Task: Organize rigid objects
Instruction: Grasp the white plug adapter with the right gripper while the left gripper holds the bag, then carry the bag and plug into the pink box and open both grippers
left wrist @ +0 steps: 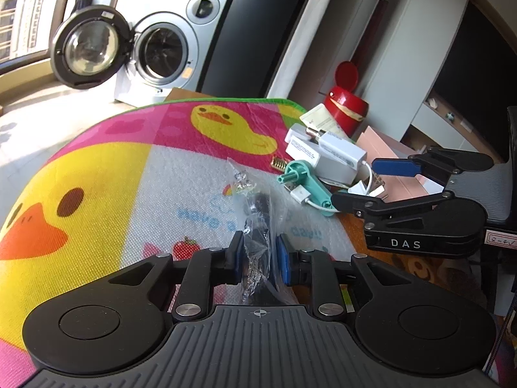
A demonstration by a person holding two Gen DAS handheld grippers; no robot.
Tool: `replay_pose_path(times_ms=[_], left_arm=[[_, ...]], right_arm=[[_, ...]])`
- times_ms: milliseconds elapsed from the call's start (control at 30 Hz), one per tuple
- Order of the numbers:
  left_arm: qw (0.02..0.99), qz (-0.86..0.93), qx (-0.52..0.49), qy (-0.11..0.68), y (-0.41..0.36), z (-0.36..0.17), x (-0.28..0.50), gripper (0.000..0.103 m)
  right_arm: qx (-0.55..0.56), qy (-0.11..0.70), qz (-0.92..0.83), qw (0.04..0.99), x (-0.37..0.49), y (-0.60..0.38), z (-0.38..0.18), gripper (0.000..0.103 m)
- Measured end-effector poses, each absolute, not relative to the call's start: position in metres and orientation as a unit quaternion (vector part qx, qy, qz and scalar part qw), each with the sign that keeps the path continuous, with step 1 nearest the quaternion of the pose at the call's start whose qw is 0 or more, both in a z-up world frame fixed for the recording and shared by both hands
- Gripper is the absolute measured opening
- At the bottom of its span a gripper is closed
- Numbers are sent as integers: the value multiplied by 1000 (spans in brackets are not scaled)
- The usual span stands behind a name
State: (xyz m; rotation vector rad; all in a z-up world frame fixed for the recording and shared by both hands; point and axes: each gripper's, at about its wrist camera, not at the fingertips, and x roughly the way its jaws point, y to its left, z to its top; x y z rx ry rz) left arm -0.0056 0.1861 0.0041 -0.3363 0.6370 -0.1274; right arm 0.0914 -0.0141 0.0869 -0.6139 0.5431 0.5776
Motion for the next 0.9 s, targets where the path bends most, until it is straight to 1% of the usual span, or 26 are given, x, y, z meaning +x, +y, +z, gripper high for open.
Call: replay_pose_path(times_ms=[67, 167, 300, 367, 400, 533, 667, 800, 900], left_arm=[[934, -63, -168, 310, 187, 4, -6, 25], [932, -64, -176, 309, 189, 3, -6, 25], [931, -65, -183, 309, 190, 2, -6, 25], [931, -64, -181, 309, 190, 2, -6, 25], [932, -64, -179, 309, 189, 3, -6, 25], [933, -61, -173, 309, 186, 3, -7, 25], [936, -55, -161, 307, 181, 4, -11, 25], [937, -53, -158, 307, 180, 4, -12, 25], [936, -48, -158, 309, 180, 5, -9, 25]], right_arm=[[-300, 272, 283, 869, 99, -14, 88, 69], [-265, 326, 320, 849, 106, -26, 94, 69], [-228, 359, 402, 811, 75, -46, 100, 67], [-215, 359, 434, 798, 58, -53, 104, 63], [-210, 352, 441, 798, 49, -57, 108, 63], [-251, 300, 377, 839, 31, -60, 109, 67], [-211, 327, 346, 854, 44, -64, 97, 67], [-160, 346, 372, 847, 58, -63, 89, 69], [-165, 361, 379, 836, 61, -50, 78, 70]])
